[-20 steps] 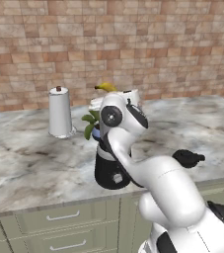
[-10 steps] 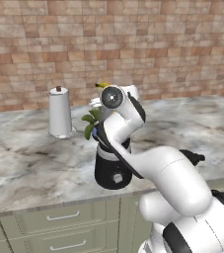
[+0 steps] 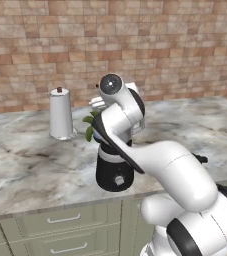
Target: Open the blender lid, put the banana in the blender, close the lid, and start the blender.
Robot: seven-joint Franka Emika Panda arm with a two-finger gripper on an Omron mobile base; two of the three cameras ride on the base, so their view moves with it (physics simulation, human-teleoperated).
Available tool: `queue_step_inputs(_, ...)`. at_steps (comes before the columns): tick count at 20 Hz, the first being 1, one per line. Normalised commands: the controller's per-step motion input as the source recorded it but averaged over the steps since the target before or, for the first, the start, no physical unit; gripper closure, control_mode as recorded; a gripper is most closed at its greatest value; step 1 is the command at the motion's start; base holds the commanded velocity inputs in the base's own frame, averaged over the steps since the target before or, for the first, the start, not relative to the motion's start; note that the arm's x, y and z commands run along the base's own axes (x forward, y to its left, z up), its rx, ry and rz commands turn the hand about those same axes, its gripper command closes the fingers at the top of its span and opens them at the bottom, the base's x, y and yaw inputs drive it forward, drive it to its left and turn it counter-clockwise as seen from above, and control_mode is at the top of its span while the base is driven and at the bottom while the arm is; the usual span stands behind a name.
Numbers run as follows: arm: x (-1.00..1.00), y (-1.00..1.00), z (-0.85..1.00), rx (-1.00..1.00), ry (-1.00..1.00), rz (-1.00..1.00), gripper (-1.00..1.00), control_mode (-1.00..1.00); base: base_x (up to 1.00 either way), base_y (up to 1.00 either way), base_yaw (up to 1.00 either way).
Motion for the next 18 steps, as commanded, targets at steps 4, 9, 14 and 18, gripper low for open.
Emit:
queue_step_inputs(4, -0.04, 0.0, -0.18, 0.0, 0.0, 0.0, -1.0, -1.0, 0.0, 0.0, 0.0)
queue_step_inputs(9, 0.0, 0.0, -0.02, 0.0, 0.0, 0.0, -1.0, -1.0, 0.0, 0.0, 0.0)
queue_step_inputs(14, -0.05, -0.02, 0.13, 0.0, 0.0, 0.0, -1.0, -1.0, 0.0, 0.0, 0.0)
queue_step_inputs(18, -0.37, -0.25, 0.52, 0.0, 0.0, 0.0, -1.0, -1.0, 0.0, 0.0, 0.0)
